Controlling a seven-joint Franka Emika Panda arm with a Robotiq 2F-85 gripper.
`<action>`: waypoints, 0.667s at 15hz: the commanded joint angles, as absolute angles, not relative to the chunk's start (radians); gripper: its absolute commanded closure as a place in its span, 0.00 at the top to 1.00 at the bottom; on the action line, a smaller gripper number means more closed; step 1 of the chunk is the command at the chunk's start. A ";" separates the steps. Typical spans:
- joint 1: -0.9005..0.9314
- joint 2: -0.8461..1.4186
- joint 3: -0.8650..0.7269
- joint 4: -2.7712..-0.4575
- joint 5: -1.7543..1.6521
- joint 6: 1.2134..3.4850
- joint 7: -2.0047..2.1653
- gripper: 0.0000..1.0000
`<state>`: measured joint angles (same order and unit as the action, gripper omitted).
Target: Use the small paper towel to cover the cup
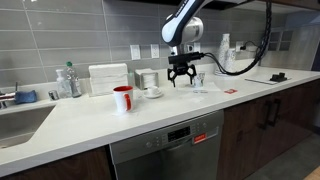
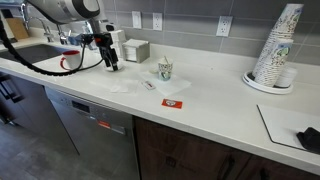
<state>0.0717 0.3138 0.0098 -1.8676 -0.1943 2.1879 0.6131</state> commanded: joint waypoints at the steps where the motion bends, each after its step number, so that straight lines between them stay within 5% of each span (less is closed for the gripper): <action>1: 0.095 0.377 -0.025 -1.808 -0.207 2.212 0.622 1.00; 10: 0.131 0.467 -0.067 -1.739 -0.240 2.165 0.607 1.00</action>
<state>0.1073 0.4274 -0.0466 -1.7795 -0.2196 2.1962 0.6115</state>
